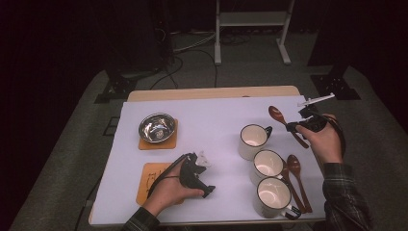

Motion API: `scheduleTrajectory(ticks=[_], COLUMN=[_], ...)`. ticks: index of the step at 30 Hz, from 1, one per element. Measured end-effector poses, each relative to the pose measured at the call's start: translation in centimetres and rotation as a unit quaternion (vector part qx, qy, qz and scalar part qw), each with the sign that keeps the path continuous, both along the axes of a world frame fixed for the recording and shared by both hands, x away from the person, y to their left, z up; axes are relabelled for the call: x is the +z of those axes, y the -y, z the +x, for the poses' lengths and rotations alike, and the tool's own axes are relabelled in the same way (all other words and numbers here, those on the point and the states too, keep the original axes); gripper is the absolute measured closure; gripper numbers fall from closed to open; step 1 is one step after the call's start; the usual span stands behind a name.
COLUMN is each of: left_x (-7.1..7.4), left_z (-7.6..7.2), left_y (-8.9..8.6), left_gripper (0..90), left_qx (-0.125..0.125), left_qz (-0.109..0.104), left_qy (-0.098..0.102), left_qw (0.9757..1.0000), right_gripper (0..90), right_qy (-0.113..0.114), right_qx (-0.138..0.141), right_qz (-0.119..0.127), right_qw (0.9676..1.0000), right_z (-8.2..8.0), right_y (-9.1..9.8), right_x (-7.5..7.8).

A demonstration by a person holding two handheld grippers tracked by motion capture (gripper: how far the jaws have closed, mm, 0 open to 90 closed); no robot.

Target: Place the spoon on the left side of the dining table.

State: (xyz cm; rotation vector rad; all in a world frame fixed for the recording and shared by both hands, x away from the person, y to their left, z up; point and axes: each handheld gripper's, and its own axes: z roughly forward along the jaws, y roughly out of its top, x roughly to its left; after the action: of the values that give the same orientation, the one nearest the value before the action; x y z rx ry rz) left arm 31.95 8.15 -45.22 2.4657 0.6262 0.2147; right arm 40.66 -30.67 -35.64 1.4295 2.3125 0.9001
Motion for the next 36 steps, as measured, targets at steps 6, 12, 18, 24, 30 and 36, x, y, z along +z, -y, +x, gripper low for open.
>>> scheduleTrajectory(ticks=[6,12,18,24,30,36], left_x=[0.0,0.0,0.0,0.0,0.0,0.0], left_z=[0.0,0.0,0.0,0.0,0.0,0.1], left_y=[0.0,0.0,0.0,0.0,0.0,0.1], left_gripper=[2.0,2.0,2.0,2.0,2.0,2.0], left_qx=[0.000,0.000,0.000,0.000,0.000,-0.001], left_qz=[0.000,0.001,0.000,0.000,0.001,0.002], left_qy=[0.000,0.000,0.000,0.000,0.000,0.000], left_qw=[1.0000,1.0000,1.0000,1.0000,1.0000,1.0000], right_gripper=[80.6,80.6,80.6,80.6,80.6,80.6], right_qy=[0.004,0.009,0.015,0.016,0.019,0.019], right_qx=[0.006,0.013,0.020,0.031,0.039,0.047], right_qz=[0.007,0.005,0.004,0.004,0.006,0.006], right_qw=[1.0000,0.9999,0.9997,0.9994,0.9991,0.9987], right_z=[0.2,0.5,0.8,1.3,1.8,2.4], right_y=[-0.6,-1.3,-2.1,-3.2,-4.2,-5.3], right_x=[0.5,1.3,2.2,2.7,3.1,3.2])
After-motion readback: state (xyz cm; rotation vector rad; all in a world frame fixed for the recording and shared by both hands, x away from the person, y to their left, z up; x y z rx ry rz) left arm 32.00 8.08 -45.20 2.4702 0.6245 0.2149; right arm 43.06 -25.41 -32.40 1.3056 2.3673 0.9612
